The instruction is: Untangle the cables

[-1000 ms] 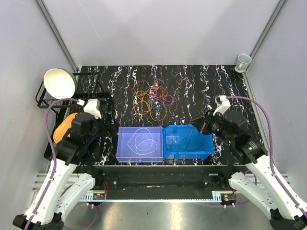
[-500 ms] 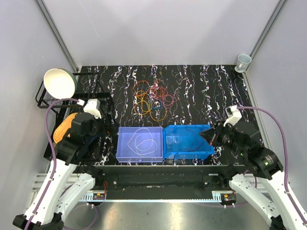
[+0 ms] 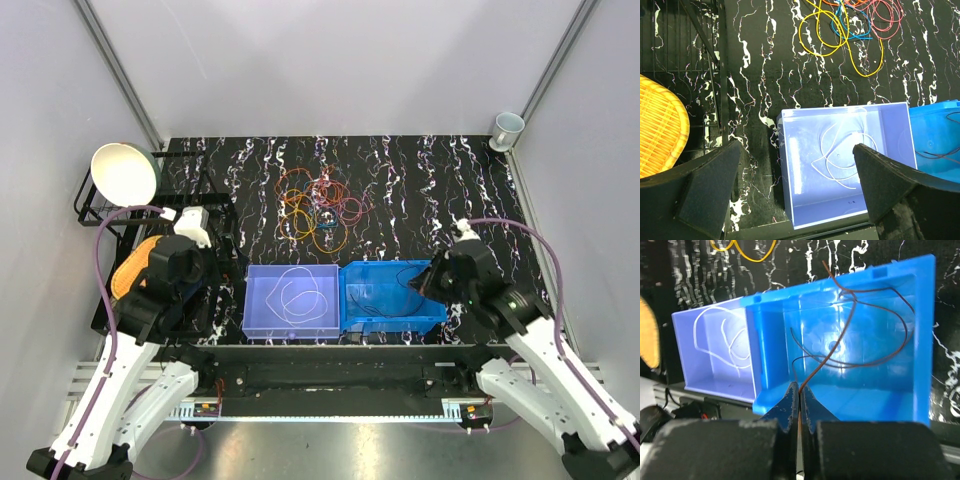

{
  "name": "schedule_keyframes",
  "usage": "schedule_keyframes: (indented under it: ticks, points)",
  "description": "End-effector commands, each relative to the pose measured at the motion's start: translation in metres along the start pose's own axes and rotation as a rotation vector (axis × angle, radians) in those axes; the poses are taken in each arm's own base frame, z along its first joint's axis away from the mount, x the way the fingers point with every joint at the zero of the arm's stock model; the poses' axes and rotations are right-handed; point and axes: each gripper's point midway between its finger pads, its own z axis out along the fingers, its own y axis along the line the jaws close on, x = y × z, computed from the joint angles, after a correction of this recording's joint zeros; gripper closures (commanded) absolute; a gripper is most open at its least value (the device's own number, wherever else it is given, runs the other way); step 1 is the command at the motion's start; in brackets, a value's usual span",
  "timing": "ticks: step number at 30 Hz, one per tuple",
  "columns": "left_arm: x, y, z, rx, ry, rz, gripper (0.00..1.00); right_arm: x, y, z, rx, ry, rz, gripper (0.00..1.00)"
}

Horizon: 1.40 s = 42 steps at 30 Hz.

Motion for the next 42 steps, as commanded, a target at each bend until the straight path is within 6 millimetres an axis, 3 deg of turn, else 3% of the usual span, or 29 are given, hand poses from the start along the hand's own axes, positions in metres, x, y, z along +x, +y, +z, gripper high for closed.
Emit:
schedule_keyframes:
  ticks: [1, 8, 15, 21, 24, 31, 38, 42]
  points:
    - [-0.013, -0.003, 0.001, 0.01, -0.054, 0.006, 0.01, -0.018, 0.012, 0.031, 0.0, -0.046, 0.024, 1.0]
    - [-0.012, -0.003, 0.002, 0.013, -0.052, 0.007, 0.01, -0.003, -0.004, 0.065, 0.095, 0.041, 0.037, 1.0]
    - [-0.011, -0.004, 0.003, 0.018, -0.047, 0.007, 0.01, 0.002, -0.014, 0.074, 0.156, 0.07, 0.033, 0.97]
    - [-0.013, -0.005, 0.001, 0.023, -0.056, 0.005, 0.01, -0.015, 0.001, 0.048, 0.143, 0.049, 0.013, 0.61]
    - [-0.012, -0.004, 0.001, 0.019, -0.054, 0.006, 0.01, -0.026, 0.011, 0.027, 0.123, 0.028, 0.005, 0.48]
    - [-0.008, -0.003, 0.006, 0.01, -0.03, -0.002, 0.01, -0.037, 0.017, -0.012, 0.129, 0.005, -0.007, 0.38]
    - [-0.007, -0.002, 0.012, -0.009, -0.001, -0.011, 0.01, -0.039, 0.018, -0.017, 0.121, -0.011, 0.0, 0.37]
    - [-0.003, -0.007, 0.017, 0.004, 0.033, -0.031, 0.01, -0.039, 0.031, -0.007, 0.053, 0.0, -0.008, 0.42]
